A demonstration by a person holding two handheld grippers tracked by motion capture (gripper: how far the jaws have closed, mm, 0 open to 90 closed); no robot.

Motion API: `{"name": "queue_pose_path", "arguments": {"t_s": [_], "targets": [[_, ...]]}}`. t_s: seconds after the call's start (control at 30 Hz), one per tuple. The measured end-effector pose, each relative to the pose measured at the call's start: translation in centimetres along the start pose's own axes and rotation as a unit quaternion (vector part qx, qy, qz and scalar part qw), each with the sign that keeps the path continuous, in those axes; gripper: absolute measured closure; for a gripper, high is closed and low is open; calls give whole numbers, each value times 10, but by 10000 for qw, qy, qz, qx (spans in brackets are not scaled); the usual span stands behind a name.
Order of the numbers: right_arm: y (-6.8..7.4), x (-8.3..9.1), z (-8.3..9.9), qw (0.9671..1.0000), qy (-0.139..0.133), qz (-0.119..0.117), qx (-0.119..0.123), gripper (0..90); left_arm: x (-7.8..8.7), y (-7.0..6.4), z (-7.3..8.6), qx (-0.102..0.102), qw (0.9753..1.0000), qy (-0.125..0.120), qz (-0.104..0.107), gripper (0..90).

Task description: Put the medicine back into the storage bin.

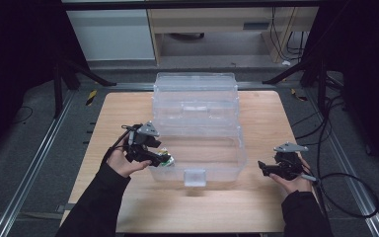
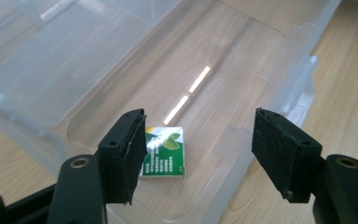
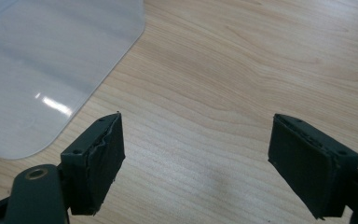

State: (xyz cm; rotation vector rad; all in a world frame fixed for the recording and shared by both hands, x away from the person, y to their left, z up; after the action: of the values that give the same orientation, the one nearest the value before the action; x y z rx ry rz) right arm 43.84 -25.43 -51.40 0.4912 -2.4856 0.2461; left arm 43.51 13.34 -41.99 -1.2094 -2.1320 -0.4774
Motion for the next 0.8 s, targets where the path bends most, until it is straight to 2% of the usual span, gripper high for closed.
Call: {"name": "queue_pose_path", "arguments": {"t_s": [0.17, 0.3, 0.43, 0.63, 0.8], "targets": [[1, 1, -2, 10000, -24, -22, 17, 189, -5, -11, -5, -252, 9995, 37, 186, 346], [2, 2, -6, 9999, -103, -27, 35, 193, -8, -20, -11, -423, 9983, -36, 403, 352], [4, 2, -8, 9999, -107, -49, 93, 194, -15, -27, -11, -627, 9966, 122, 516, 356], [5, 2, -11, 9997, -170, -77, 160, 196, -32, -39, -12, -749, 9936, 292, 795, 363], [5, 2, -12, 9996, -194, -77, 187, 203, -46, -49, -14, -857, 9912, 402, 923, 372]]}}
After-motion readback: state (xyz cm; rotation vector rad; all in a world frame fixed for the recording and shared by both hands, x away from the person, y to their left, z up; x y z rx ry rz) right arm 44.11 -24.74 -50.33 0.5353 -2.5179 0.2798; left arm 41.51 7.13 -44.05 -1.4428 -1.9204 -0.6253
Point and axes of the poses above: each handheld gripper's, and its own axes: x roughly backward along the jaws, z roughly out of its underside, y roughly to its left, the point moved 7 cm from there along -x, roughly forward along the jaws, and after that the axes turned 7 degrees about -y, right-handed, at the moved point
